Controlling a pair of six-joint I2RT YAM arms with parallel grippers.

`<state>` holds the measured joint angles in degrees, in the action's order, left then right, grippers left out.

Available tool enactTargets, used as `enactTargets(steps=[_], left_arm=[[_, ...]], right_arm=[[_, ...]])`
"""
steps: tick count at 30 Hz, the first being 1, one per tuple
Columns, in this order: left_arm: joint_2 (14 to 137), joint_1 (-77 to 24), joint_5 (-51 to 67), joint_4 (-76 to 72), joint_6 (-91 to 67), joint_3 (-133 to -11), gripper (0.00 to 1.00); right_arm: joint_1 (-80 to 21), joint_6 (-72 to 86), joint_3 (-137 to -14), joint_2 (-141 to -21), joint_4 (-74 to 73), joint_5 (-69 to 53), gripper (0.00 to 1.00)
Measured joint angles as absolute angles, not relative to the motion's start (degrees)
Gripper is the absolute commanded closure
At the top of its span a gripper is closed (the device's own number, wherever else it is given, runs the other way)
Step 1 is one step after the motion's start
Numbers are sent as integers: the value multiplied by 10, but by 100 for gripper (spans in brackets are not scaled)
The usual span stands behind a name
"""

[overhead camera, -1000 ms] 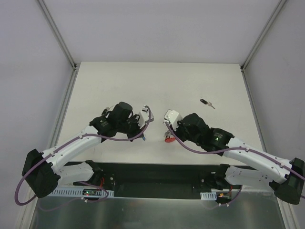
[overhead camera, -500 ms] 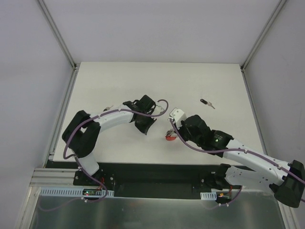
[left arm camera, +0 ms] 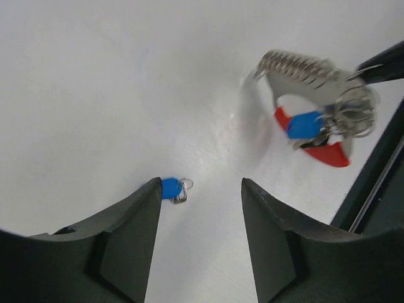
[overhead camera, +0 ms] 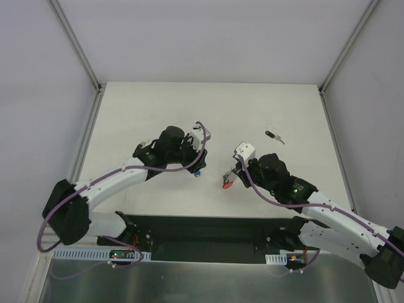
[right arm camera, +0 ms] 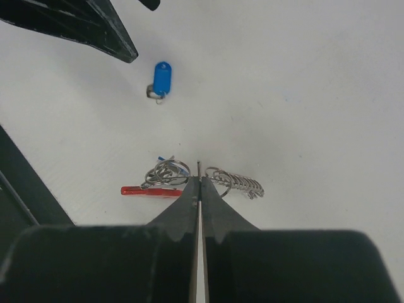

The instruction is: Put the keys on the keyring

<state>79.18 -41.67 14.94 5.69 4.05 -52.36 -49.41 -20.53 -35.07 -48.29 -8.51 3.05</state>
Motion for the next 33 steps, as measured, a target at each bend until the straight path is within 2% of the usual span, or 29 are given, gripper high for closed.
enactTargets(steps=[4,8,14,20,22,33], left_arm=[[649,-417,192,-52,39,-442,45],[590,-416,267,-149,39,-387,46],[587,-393,387,-238,32,-336,48],[588,-389,460,-300,15,-332,57],[593,-390,476,-312,10,-332,63],[632,-413,494,-327,4,-343,73]], right_arm=[[-484,-206,-337,-463,-43,-36,99],[-478,-214,-337,-460,-11,-101,99],[-474,-224,-343,-452,-7,-182,99],[-474,-229,-356,-446,-7,-234,99],[-474,-231,-360,-447,-7,-247,98],[-474,-243,-372,-464,-8,-275,99]])
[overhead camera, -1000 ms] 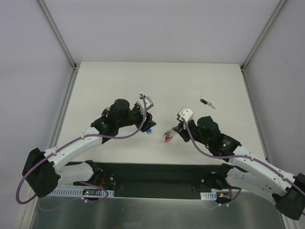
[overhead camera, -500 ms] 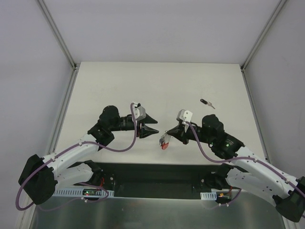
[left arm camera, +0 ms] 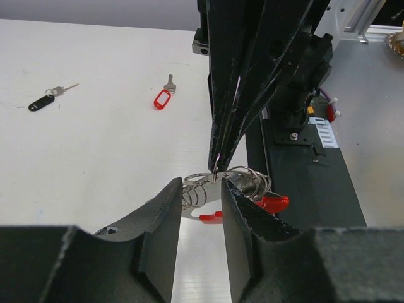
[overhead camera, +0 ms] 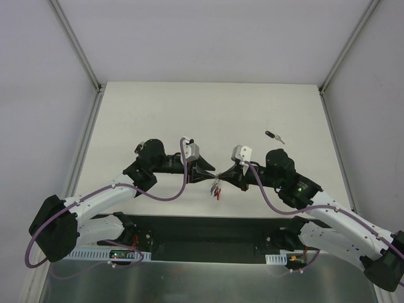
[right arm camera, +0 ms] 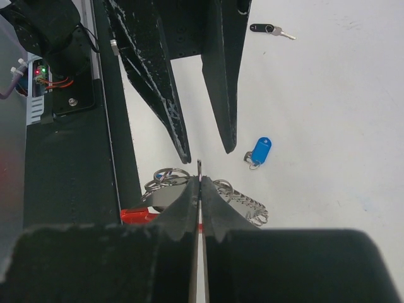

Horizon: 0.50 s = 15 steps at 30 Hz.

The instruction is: Put the keys on the keyring

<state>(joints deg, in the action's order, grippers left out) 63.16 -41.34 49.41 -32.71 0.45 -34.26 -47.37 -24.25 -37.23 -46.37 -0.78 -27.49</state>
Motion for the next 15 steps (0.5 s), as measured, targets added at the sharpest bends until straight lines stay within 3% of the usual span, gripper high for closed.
enactTargets(steps=[15], left_arm=[[658,-432,494,-319,4,-364,94]], right_arm=[[-473,-251,-374,-475,-9,-279,99]])
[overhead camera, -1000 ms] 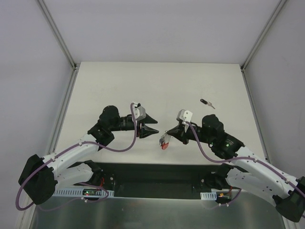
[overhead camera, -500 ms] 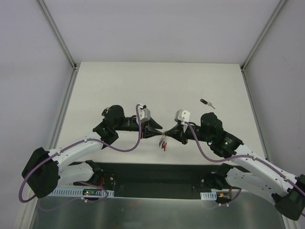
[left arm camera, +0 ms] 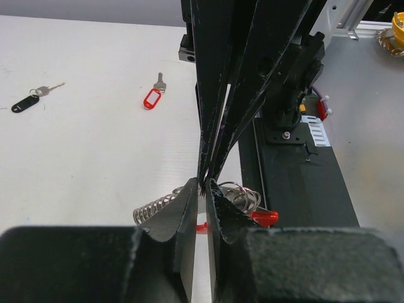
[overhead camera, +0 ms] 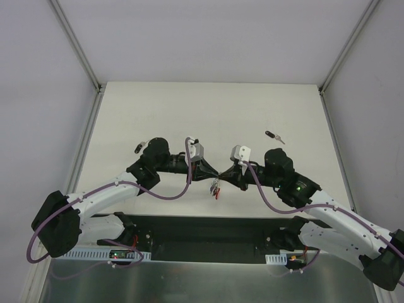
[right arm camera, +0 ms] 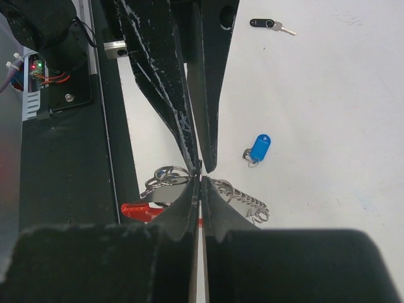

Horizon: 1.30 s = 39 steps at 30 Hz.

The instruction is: Put the keys on the keyring

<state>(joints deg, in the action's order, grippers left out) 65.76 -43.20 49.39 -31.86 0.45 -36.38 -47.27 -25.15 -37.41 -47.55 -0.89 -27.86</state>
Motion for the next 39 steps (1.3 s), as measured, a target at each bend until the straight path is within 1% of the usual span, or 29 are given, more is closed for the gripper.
enactTargets(steps=[1,2,9,10,11,12,14,15,18,21,29,30,31,32,33,34,36,39], left_arm=[[658,-432,494,-316,4,-365,96],[659,-434,494,-312,5,-366,100],[663,-443,489,-283,14,-376,100],[663,-444,488,-279,16,-377,100],[663,-444,487,-276,18,-378,100],[663,-446,485,-275,20,-378,100],[663,-447,474,-270,21,-378,100],[662,-447,467,-267,22,-376,100],[649,-447,432,-280,19,-355,100],[628,-447,402,-314,6,-318,100],[588,-447,343,-402,-28,-252,100],[584,-447,337,-410,-31,-247,100],[579,-447,329,-417,-34,-243,100],[573,-446,322,-422,-37,-238,100],[564,-445,313,-424,-39,-234,100],[552,-442,303,-420,-39,-231,100],[520,-433,278,-398,-39,-231,100],[453,-405,215,-309,-38,-249,100]], right_arm=[[-473,-252,-374,-475,-9,-279,98],[-472,-252,-374,-475,-9,-278,99],[-472,-254,-376,-475,-27,-278,99],[-472,-254,-377,-475,-29,-278,95],[-472,-253,-377,-475,-30,-277,89],[-472,-253,-377,-475,-32,-277,74],[-472,-251,-378,-475,-34,-276,64],[-472,-251,-381,-474,-36,-274,57],[-472,-248,-388,-459,-34,-260,52],[-470,-244,-389,-437,-32,-242,50],[-461,-215,-389,-426,-32,-195,34],[-460,-211,-389,-427,-32,-191,26],[-459,-206,-389,-428,-32,-184,21],[-458,-199,-389,-430,-32,-178,14],[-457,-192,-389,-432,-32,-171,2],[-456,-186,-389,-433,-31,-164,4],[-453,-172,-389,-441,-28,-142,4],[-452,-154,-400,-469,-38,-113,4]])
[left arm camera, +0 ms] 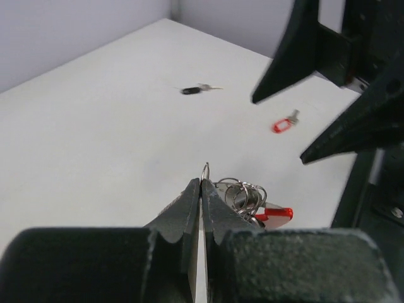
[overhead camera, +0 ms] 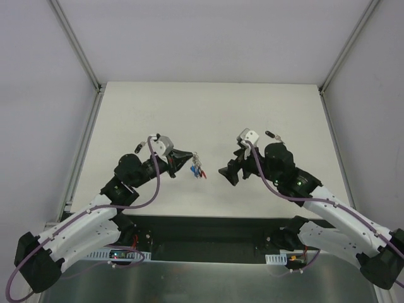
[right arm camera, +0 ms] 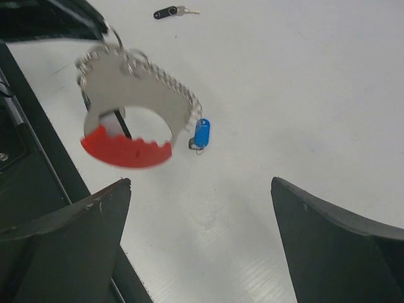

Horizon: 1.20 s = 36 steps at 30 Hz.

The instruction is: Put the keys on the keyring

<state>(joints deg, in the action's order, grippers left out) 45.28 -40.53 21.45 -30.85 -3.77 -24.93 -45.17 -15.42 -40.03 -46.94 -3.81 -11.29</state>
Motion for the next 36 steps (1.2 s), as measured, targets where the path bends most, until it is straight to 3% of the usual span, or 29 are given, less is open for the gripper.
enactTargets(steps=[9,19,25,36], left_arm=[[302,-331,31,-25,-25,-345,100],[196,-329,-16,133,57,-354,100],[165,-329,-43,155,86,-343,100],[150,-319,-56,170,99,-337,100]], right_arm=[[-452,-130,-522,-712,-92,-102,4],[-495,-108,-677,-983,-139,-110,2],[-515,-86,-740,-1069,-157,-107,2],[-553,-33,-773,-1122,-196,-87,2]])
